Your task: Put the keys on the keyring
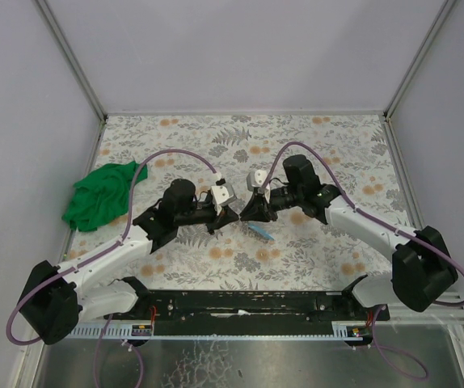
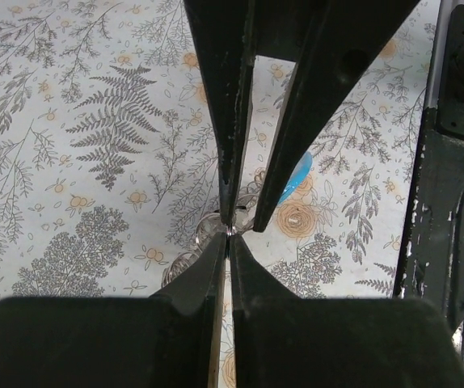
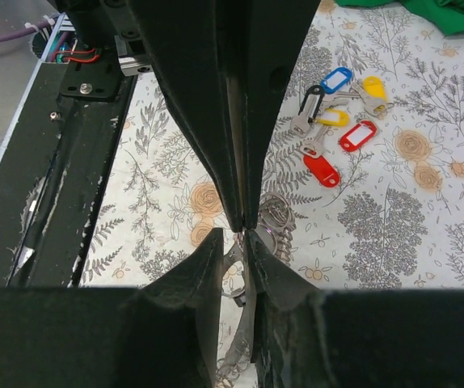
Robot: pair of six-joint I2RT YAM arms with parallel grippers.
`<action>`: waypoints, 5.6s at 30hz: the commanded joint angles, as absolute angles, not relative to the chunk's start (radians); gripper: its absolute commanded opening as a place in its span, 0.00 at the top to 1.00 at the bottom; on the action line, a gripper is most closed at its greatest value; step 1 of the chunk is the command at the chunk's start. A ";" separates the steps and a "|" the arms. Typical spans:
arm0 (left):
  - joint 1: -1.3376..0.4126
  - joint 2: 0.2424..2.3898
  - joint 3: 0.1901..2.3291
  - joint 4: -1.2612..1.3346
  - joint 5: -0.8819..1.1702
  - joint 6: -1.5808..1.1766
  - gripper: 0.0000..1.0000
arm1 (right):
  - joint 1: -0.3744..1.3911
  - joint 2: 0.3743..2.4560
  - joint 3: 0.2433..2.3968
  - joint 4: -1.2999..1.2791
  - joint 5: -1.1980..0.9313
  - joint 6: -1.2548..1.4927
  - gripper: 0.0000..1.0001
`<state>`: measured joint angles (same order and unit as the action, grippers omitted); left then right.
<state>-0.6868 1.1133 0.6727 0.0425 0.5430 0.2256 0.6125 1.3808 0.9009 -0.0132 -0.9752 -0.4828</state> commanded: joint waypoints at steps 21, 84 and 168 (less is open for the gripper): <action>-0.710 1.090 0.708 0.052 0.578 0.241 1.00 | 0.609 1.407 0.964 -0.058 -0.990 -0.486 0.80; -0.670 1.238 0.149 1.326 0.282 -0.519 0.75 | 0.633 1.565 0.333 1.646 -0.720 0.461 1.00; -0.700 1.046 0.651 0.103 0.317 -0.288 1.00 | 0.723 1.199 0.542 0.443 -0.493 0.049 0.85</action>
